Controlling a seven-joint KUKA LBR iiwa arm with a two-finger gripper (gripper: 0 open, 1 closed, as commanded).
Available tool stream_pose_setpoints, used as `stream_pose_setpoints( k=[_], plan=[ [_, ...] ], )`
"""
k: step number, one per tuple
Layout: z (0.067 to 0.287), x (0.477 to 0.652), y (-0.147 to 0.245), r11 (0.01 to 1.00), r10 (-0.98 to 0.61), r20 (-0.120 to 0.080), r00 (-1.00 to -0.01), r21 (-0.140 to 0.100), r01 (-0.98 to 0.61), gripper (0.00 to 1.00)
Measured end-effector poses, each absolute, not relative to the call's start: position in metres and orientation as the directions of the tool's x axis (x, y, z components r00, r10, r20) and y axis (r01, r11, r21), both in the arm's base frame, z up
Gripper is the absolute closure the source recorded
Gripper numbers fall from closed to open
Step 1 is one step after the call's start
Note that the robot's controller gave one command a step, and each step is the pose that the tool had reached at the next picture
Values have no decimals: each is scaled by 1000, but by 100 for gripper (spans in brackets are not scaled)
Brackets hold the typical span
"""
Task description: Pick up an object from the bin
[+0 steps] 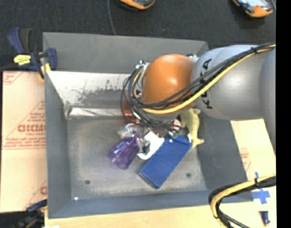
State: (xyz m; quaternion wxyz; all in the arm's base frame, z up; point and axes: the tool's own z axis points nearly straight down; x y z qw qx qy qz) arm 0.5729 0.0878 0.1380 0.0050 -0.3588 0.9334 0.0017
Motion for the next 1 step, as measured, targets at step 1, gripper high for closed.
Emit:
stream_pose_setpoints(
  k=[1],
  plan=[
    [227, 575, 65, 695, -719, -10, -695, -1, -719, 100]
  ],
)
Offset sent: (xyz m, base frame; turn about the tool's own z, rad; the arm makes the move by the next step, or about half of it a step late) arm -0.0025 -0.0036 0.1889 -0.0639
